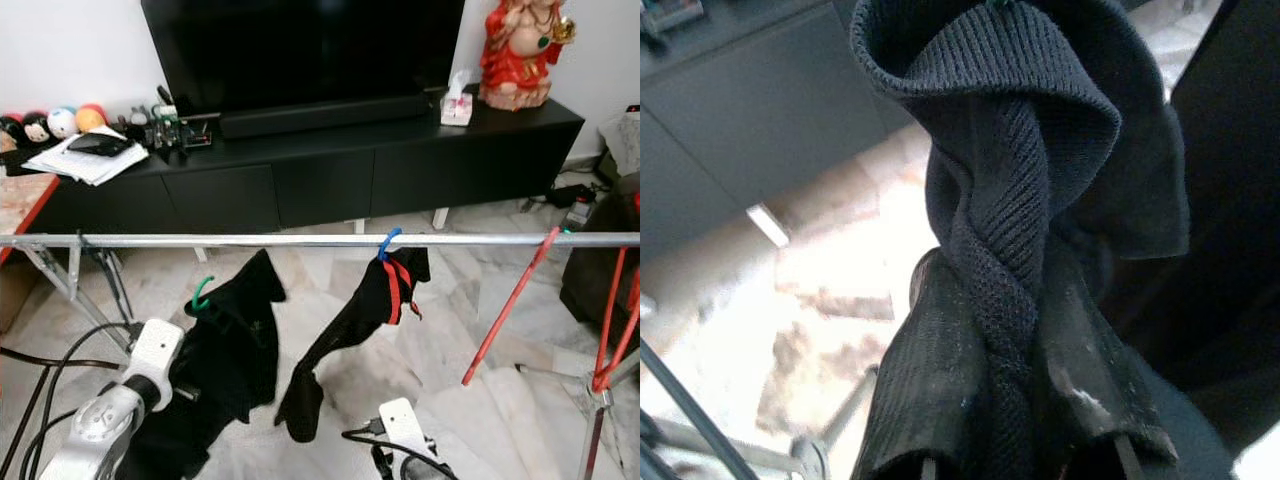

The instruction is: Hang hanger

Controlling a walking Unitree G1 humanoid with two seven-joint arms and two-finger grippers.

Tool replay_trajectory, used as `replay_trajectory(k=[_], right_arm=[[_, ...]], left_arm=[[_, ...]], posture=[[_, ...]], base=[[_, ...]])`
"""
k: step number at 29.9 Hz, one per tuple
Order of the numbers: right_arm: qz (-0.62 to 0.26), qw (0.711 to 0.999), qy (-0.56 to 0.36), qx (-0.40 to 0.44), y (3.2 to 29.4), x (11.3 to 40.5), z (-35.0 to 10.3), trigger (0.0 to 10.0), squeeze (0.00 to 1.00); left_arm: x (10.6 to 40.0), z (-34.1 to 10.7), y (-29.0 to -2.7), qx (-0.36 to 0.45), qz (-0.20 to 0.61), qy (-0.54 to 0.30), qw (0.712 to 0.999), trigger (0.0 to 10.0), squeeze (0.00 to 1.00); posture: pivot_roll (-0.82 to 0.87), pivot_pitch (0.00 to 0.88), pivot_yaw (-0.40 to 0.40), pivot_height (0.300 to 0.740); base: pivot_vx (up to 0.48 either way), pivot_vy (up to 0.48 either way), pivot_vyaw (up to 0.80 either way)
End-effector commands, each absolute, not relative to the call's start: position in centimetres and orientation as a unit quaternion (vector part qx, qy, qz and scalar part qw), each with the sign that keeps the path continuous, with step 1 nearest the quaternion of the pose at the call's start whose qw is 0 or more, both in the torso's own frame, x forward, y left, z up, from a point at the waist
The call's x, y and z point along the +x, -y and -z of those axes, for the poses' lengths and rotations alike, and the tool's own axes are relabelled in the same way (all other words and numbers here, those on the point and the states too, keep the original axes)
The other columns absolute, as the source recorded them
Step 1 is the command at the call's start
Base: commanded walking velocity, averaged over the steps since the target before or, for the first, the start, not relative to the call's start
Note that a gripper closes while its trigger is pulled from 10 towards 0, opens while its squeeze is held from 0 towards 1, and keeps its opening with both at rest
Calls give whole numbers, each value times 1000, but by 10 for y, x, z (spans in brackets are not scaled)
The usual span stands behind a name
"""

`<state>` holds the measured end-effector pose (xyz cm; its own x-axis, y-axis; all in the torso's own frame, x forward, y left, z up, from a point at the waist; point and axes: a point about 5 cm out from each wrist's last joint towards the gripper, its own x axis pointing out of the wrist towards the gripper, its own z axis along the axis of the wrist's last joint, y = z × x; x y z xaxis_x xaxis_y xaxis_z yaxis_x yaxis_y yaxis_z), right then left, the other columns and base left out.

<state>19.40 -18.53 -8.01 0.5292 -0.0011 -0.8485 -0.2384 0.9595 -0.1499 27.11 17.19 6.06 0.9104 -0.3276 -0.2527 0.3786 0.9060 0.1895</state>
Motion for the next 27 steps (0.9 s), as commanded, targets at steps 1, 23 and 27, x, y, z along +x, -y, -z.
replay_trajectory(k=[1, 23, 27], right_arm=[[-74, 867, -477, -125, 182, 196, 79, 10000, 0], [-77, 868, -474, -127, 181, 195, 80, 10000, 0], [-73, 870, -472, -122, 181, 195, 80, 10000, 0]], left_arm=[[282, -68, -171, 129, 186, -97, 969, 10000, 0], [319, -71, -171, 87, 93, -69, 989, 10000, 0], [303, -67, -180, 83, 70, -43, 993, 10000, 0]], posture=[[-147, 0, 81, 740], [-173, 0, 104, 740], [-166, 0, 102, 740]], base=[[0, 0, 0], [0, 0, 0], [0, 0, 0]])
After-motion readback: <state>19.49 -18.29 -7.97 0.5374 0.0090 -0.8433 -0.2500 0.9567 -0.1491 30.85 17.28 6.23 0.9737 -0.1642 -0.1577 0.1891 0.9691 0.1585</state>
